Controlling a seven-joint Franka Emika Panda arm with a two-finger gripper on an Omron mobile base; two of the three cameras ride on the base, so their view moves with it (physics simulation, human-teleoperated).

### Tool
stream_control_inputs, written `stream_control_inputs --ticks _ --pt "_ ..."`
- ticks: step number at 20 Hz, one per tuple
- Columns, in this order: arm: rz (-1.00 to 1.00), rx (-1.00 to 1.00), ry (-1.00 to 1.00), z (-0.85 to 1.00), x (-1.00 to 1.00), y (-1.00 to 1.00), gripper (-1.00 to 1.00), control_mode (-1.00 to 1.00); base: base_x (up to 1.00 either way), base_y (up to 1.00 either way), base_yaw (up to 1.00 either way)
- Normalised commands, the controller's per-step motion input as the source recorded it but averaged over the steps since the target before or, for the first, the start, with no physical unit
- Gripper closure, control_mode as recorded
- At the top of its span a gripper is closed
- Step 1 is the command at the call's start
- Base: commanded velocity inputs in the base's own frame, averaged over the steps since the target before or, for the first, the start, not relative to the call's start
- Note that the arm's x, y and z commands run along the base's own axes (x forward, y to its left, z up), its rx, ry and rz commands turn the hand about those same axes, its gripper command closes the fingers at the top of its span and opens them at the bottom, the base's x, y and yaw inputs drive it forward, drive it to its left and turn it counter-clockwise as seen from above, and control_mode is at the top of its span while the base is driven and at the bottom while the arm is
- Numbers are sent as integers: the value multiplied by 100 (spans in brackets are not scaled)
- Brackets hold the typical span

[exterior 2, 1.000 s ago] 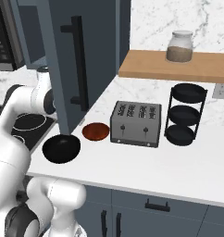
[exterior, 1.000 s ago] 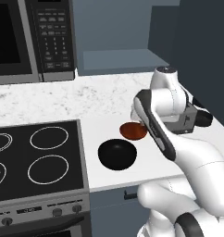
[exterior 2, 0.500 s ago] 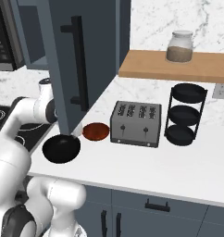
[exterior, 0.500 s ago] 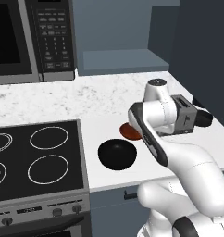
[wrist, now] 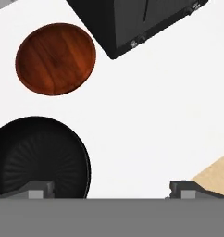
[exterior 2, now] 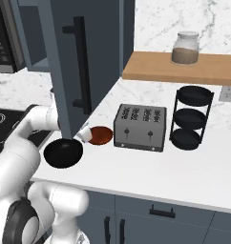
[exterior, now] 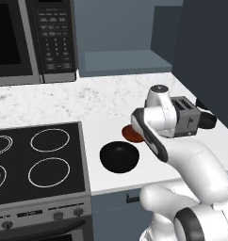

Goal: Pick up the bowls on the counter and stack them on top of one another in the open cabinet. Place the smaller bowl on top of the larger bowl.

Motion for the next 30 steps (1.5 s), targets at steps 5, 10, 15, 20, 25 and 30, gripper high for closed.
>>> stream_control_inputs --ticks 5,10,15,20,25,30 --pt "0 1 0 -15 44 -1 -100 -100 0 0 0" --pt "0 0 3 -18 45 -3 -100 -100 0 0 0" --pt "0 9 2 -18 28 -21 -100 -100 0 0 0" --pt "0 5 0 -19 32 -2 -100 -100 0 0 0" --pt "-1 1 0 -30 25 -2 -100 -100 0 0 0" --pt "-5 0 0 -33 20 -3 -100 -100 0 0 0"
